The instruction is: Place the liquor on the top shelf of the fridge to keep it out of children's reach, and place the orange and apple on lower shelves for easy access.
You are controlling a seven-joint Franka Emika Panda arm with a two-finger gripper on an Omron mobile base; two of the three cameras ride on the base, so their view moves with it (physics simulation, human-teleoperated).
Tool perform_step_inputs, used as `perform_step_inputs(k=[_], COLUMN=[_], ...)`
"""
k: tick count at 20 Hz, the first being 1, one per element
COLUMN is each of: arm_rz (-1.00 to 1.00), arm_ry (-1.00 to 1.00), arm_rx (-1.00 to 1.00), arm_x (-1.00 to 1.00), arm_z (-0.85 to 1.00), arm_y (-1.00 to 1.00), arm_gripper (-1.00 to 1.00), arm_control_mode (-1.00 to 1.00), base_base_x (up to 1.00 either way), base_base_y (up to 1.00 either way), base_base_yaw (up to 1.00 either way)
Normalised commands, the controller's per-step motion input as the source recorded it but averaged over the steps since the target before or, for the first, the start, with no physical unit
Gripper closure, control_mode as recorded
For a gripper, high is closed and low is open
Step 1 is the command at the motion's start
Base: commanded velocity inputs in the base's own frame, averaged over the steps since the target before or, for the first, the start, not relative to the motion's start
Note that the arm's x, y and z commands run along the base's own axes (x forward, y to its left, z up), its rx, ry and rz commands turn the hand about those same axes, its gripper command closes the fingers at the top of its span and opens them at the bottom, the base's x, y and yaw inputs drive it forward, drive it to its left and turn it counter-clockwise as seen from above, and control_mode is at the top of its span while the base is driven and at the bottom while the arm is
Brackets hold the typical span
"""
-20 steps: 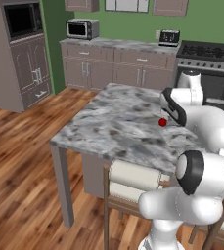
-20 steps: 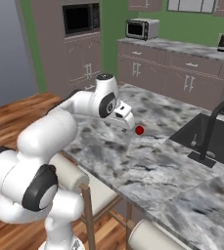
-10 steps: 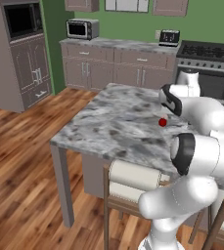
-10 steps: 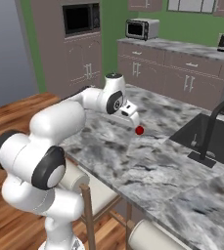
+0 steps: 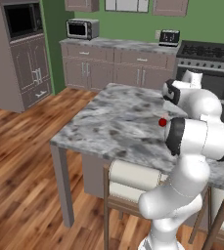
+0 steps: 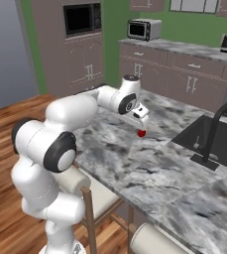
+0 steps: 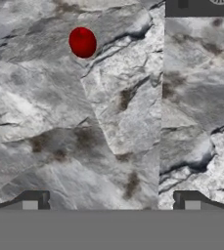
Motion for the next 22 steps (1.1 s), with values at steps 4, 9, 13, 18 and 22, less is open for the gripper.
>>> perform_step_inputs(k=[4, 9, 13, 18, 22], arm_rz=[-0.02, 0.0, 0.0, 0.0, 0.0], arm_ry=[0.0, 0.0, 0.0, 0.0, 0.0], arm_rx=[0.06, 0.02, 0.0, 0.0, 0.0], arm_x=[0.39, 0.36, 0.38, 0.39, 0.36], arm_z=[-0.17, -0.24, -0.33, -0.38, -0.32], arm_y=[-0.08, 0.0, 0.0, 0.0, 0.0], arm_gripper=[-1.0, -1.0, -1.0, -1.0, -1.0], arm_control_mode=[-1.0, -1.0, -1.0, -1.0, -1.0], base_base_x=[0.0, 0.0, 0.0, 0.0, 0.0], base_base_y=[0.0, 0.0, 0.0, 0.0, 0.0], base_base_yaw=[0.0, 0.0, 0.0, 0.0, 0.0])
